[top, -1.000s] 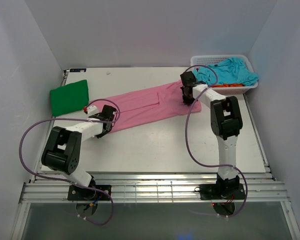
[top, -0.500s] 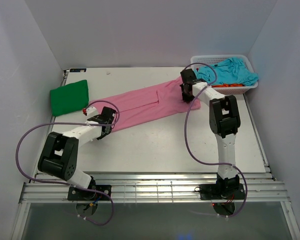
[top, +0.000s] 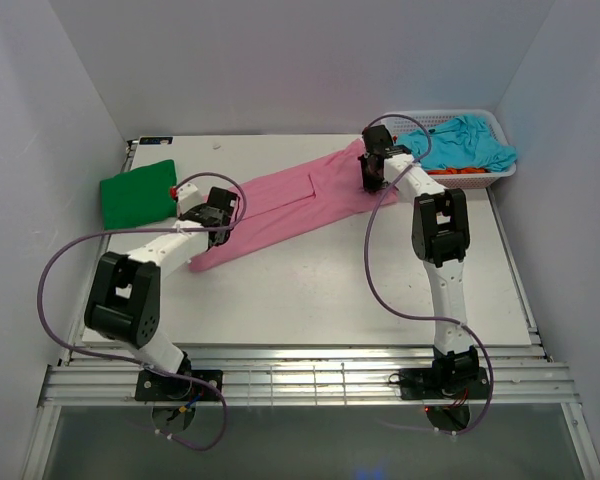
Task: Fold and stack the t-shirts
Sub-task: Fold the tshirt
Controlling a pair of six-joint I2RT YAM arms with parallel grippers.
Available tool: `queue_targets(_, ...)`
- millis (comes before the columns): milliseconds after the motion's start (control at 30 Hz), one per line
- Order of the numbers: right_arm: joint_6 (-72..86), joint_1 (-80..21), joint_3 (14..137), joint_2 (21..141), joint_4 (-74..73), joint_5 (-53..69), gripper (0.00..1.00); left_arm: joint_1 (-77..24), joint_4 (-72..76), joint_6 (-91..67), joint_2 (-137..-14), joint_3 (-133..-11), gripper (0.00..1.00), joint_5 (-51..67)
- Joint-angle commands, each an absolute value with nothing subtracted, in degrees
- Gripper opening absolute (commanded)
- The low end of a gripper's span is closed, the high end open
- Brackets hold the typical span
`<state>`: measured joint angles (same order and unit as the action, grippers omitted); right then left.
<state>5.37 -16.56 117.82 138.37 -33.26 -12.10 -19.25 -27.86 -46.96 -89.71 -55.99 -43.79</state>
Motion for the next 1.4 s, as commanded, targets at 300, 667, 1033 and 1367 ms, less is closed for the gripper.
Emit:
queue_targets(300, 5.4, -15.3, 122.5, 143.5, -36.4, -6.5, 0.25, -19.2, -32.2, -45.9, -107.8, -63.0, 0.0, -47.3)
queue_targets(667, 5.9, -14.2, 124.5, 145.6, -35.8, -4.6, 0.29, -19.9, -33.8, -49.8, -106.2, -57.1, 0.0, -42.0)
queue_targets(1033, 6.8, -14.1, 124.4, 145.7, -34.7, -1.2, 0.3, -25.3, -33.9, -56.5, -94.2, -46.1, 0.0, -35.3)
queue_targets(1367, 6.2, -14.1, 120.6, 144.1, -31.6, 4.7, 0.3, -37.3, -36.1, -67.4, -93.9, -43.2, 0.0, -31.3)
